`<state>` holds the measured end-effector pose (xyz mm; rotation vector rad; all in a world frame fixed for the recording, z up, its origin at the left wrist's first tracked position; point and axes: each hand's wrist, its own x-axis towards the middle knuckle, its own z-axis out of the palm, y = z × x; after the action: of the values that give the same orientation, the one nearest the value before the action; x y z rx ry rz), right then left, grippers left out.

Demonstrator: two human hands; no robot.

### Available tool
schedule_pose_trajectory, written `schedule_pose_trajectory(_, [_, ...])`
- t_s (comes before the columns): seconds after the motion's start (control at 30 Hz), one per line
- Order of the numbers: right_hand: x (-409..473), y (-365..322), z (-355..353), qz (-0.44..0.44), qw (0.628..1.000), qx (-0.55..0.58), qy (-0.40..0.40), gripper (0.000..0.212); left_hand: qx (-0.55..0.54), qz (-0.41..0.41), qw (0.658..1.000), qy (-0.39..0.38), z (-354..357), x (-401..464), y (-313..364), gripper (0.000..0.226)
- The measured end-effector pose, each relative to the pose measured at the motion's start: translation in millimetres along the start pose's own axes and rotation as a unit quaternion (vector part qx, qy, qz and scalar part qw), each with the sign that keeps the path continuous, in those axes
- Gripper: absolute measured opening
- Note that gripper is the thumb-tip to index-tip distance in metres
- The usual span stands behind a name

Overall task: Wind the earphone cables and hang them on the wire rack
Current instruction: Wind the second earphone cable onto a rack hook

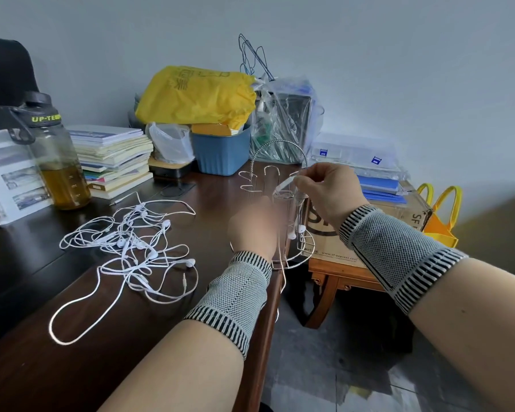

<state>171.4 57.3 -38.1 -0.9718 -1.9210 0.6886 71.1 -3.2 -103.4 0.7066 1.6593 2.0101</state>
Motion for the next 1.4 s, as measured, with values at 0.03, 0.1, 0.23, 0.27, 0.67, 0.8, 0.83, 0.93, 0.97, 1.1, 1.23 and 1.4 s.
schedule_pose_trajectory(0.03, [4.0, -4.1, 0.5, -0.003, 0.999, -0.034, -0.006, 0.013, -0.037, -0.018, 0.999, 0.0, 0.1, -1.6, 3.0, 0.043])
schedule_pose_trajectory(0.1, [12.6, -11.6, 1.1, 0.002, 0.993, -0.111, -0.025, 0.012, -0.079, -0.038, 0.996, -0.005, 0.2, -4.7, 8.2, 0.039])
schedule_pose_trajectory(0.23, [31.0, -17.6, 1.2, 0.021, 0.966, -0.249, -0.059, 0.013, -0.05, -0.011, 0.998, -0.02, 0.4, -3.7, 4.2, 0.034])
schedule_pose_trajectory(0.27, [35.4, -16.9, 1.9, 0.028, 0.96, -0.271, -0.066, 0.016, -0.05, -0.007, 0.998, -0.023, 0.5, -2.5, 2.7, 0.033])
schedule_pose_trajectory(0.67, [18.3, -14.8, 2.1, -0.076, 0.946, -0.309, -0.051, 0.023, -0.003, 0.017, 1.0, -0.022, -2.2, -0.6, -1.8, 0.023])
schedule_pose_trajectory(0.8, [-30.5, -5.0, 5.4, -0.116, 0.972, -0.202, 0.033, 0.014, 0.028, 0.031, 0.999, -0.015, -2.1, 1.1, -3.2, 0.024])
schedule_pose_trajectory(0.83, [-42.1, -1.1, 10.2, -0.109, 0.973, -0.202, 0.02, 0.014, 0.035, 0.035, 0.999, -0.009, -2.2, 1.4, -3.0, 0.023])
schedule_pose_trajectory(0.93, [-57.6, 15.4, 26.7, -0.047, 0.982, -0.18, -0.034, 0.015, 0.035, 0.037, 0.999, -0.009, -2.5, -0.6, -1.5, 0.018])
schedule_pose_trajectory(0.97, [-58.2, 19.8, 31.1, -0.027, 0.987, -0.153, -0.044, 0.014, 0.032, 0.036, 0.999, -0.011, -2.9, -1.5, -1.1, 0.017])
schedule_pose_trajectory(1.1, [-57.5, 26.4, 37.8, 0.011, 0.997, -0.046, -0.062, 0.006, 0.003, 0.016, 1.0, -0.016, -2.1, -2.8, 1.0, 0.016])
schedule_pose_trajectory(1.23, [-60.1, 28.3, 32.6, 0.015, 0.997, -0.014, -0.071, 0.009, 0.002, 0.008, 1.0, -0.02, -0.6, -0.5, -1.0, 0.014])
schedule_pose_trajectory(1.4, [-64.5, 30.4, 25.6, 0.024, 0.995, 0.004, -0.095, 0.007, -0.004, 0.014, 1.0, -0.02, -1.0, -0.2, -1.8, 0.015])
